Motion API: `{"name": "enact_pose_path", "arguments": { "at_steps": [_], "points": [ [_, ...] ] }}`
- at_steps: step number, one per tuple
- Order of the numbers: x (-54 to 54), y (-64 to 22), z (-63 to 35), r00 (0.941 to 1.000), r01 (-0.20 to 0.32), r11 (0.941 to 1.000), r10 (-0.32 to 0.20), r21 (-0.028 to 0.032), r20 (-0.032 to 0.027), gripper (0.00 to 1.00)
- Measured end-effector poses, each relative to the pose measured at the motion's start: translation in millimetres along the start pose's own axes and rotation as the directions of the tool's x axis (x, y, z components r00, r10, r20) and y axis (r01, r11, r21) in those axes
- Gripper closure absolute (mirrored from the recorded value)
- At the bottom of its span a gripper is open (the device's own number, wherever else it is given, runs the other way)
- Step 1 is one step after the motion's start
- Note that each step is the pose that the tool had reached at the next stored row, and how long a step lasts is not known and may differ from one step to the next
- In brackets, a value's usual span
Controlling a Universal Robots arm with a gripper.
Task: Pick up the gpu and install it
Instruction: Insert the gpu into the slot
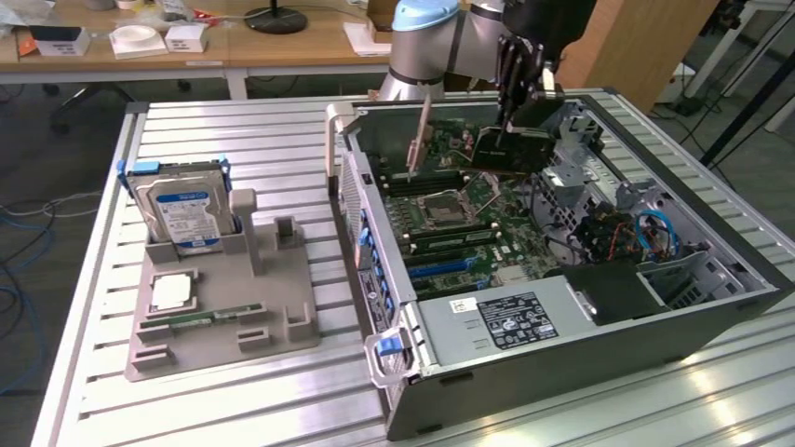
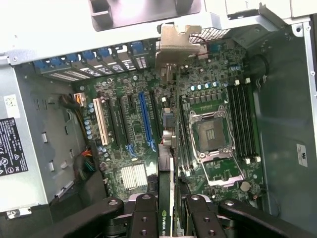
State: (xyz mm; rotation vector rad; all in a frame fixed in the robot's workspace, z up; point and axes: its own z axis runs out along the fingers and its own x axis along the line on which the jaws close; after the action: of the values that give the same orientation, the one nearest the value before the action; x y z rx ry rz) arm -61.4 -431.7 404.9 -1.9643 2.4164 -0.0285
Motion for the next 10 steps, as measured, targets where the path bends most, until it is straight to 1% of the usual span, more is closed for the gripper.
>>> {"name": "enact_pose_path", "arguments": {
  "at_steps": [10],
  "points": [
    [0.0,0.0,0.8,0.9976,0.069,0.9976,-0.069,-0.0006,0.0021,0.74]
  ]
}}
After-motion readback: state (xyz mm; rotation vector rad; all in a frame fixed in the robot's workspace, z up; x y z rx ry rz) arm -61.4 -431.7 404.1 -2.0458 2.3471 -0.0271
